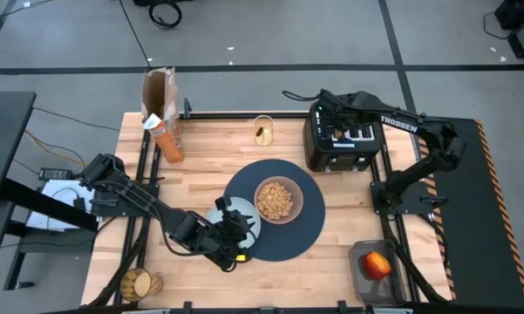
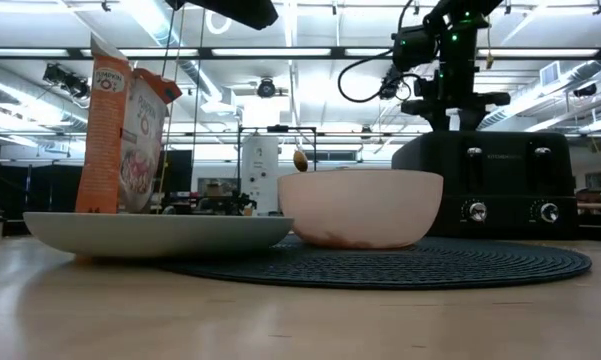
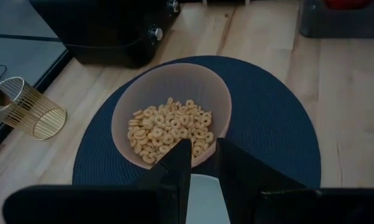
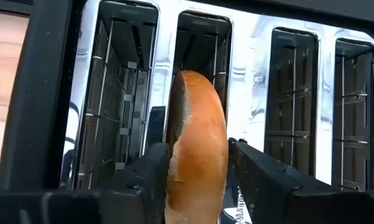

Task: Arrange a breakfast setting
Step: Put the toasted bagel from the toaster on the gray plate

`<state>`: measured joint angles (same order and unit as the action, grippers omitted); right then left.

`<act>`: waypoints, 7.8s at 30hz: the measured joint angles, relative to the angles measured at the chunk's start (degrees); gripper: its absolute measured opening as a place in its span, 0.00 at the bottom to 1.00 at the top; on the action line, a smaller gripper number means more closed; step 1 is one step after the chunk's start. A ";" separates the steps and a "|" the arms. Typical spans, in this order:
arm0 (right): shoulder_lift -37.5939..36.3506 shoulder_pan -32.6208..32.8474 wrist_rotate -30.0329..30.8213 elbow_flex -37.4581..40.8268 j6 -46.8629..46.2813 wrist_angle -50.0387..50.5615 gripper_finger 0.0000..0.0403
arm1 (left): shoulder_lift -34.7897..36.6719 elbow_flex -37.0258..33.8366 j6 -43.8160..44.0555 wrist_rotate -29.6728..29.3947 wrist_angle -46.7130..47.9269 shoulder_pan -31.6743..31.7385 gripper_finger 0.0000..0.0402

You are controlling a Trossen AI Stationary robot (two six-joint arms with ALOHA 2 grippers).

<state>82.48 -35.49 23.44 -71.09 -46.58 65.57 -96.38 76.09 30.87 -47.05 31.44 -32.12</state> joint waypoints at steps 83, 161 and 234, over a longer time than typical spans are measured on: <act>2.70 65.79 11.17 29.09 61.46 -113.21 0.28 | 5.97 -19.39 -22.70 3.36 -53.81 -0.51 0.20; -5.60 77.09 24.38 29.09 47.85 -97.59 0.65 | 7.12 -25.86 19.45 53.62 -13.22 22.54 0.12; -5.62 75.41 24.32 29.09 45.11 -96.59 0.65 | 18.03 -53.29 25.15 58.32 -47.99 22.49 0.31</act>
<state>76.86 39.92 47.77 -42.00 -1.48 -31.03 -78.35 22.81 56.02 11.27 -16.55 -9.63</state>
